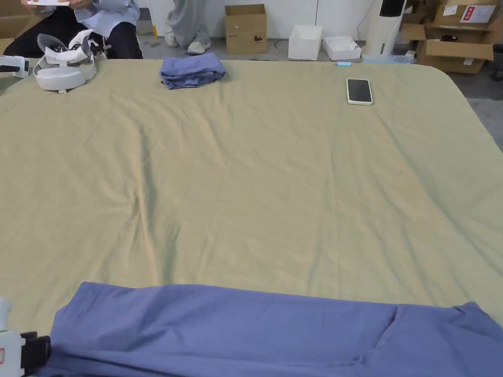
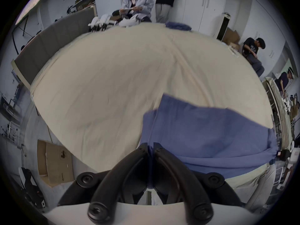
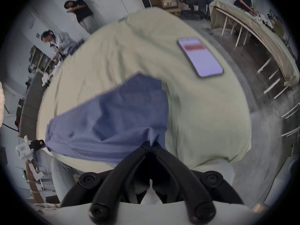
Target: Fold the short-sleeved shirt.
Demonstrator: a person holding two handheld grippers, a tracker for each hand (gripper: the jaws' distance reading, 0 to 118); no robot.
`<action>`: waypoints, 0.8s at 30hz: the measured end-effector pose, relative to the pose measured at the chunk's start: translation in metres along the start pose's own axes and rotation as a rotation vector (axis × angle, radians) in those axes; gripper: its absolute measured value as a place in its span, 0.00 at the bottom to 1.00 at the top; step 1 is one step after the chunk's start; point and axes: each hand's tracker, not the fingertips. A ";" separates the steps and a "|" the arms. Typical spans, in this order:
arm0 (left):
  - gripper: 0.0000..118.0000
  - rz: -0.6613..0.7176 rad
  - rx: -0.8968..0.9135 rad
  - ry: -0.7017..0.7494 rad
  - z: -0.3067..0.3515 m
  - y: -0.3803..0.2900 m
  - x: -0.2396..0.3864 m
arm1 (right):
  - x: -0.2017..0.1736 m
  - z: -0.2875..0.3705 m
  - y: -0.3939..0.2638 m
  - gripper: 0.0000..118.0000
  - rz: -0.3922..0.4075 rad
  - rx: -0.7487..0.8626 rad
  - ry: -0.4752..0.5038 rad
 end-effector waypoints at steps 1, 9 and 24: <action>0.39 0.020 -0.007 0.007 -0.006 -0.003 -0.002 | 0.000 -0.004 -0.006 0.29 0.003 0.009 -0.004; 0.80 0.205 0.153 -0.066 0.045 0.005 -0.023 | -0.038 0.037 0.003 0.70 0.177 0.206 -0.094; 0.60 0.423 0.188 -0.219 0.043 -0.028 -0.030 | -0.172 0.006 0.003 0.00 0.338 0.285 0.317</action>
